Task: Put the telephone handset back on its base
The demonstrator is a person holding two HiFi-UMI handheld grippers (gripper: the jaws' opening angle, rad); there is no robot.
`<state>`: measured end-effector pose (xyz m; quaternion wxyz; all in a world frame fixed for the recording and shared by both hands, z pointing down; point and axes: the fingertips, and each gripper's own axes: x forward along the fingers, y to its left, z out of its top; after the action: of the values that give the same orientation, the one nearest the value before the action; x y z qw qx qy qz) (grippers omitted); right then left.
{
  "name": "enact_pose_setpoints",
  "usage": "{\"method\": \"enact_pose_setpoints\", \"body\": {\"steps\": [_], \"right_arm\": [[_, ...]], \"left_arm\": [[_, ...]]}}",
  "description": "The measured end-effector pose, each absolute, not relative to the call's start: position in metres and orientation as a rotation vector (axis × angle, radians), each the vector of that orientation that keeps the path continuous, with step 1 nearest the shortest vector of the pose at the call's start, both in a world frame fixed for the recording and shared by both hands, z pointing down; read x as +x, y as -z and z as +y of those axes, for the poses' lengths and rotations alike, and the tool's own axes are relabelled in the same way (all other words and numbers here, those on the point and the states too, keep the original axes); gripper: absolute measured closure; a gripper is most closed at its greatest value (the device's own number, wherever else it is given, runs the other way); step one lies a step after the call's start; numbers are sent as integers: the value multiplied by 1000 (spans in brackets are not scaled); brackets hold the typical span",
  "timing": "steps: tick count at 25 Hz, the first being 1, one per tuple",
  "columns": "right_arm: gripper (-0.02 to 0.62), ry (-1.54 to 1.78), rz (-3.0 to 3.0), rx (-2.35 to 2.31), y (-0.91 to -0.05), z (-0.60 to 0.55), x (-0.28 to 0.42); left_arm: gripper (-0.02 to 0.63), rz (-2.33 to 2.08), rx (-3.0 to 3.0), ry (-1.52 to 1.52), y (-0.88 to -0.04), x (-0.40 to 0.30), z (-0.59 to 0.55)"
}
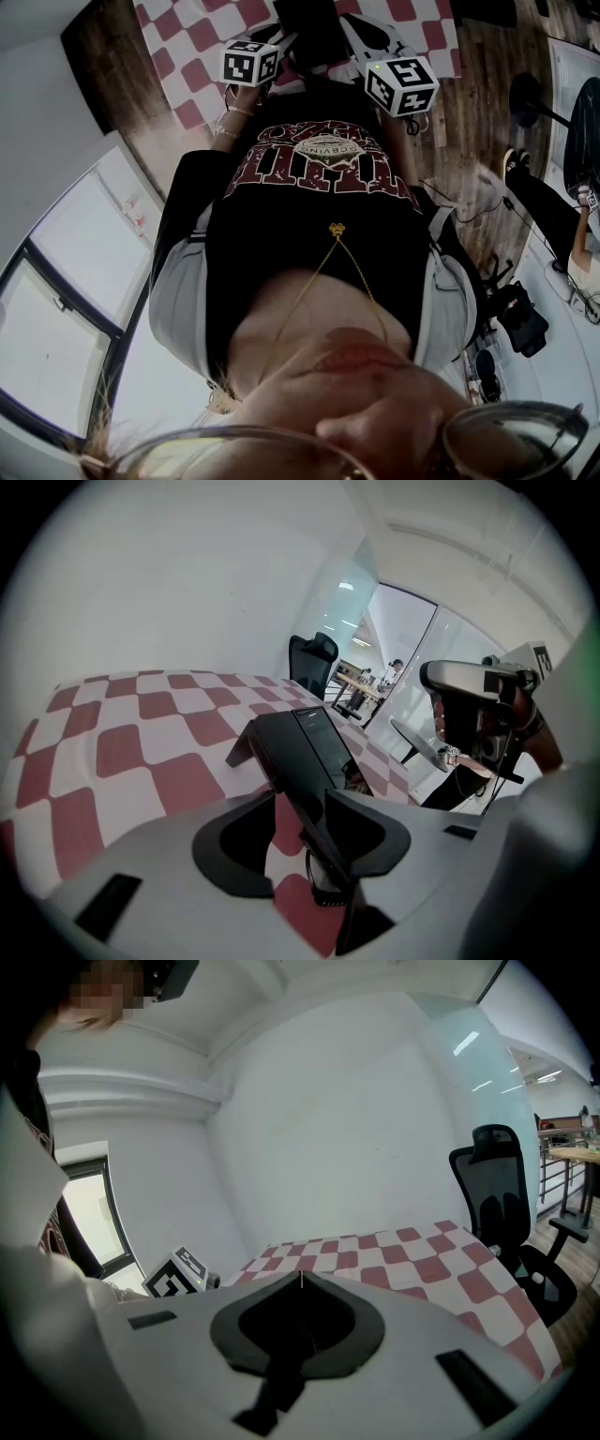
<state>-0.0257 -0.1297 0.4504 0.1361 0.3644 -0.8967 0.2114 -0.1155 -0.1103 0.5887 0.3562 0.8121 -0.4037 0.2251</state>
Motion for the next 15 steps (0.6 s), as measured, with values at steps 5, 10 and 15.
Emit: {"method": "enact_pose_setpoints", "body": {"steps": [5,10,15], "right_arm": [[574,-616,-2588,1053,-453,-128,-25],[574,-623,-2580,1048,-457,-127,-25],[574,-634,-2571,1044,-461,-125,-24]], "left_arm": [[434,-1035,2088,-581,-597,-117,-106],[450,-1031,2104,-563,-591,-117,-105],[477,-1034,2127,-577,-585,-117,-106]]}}
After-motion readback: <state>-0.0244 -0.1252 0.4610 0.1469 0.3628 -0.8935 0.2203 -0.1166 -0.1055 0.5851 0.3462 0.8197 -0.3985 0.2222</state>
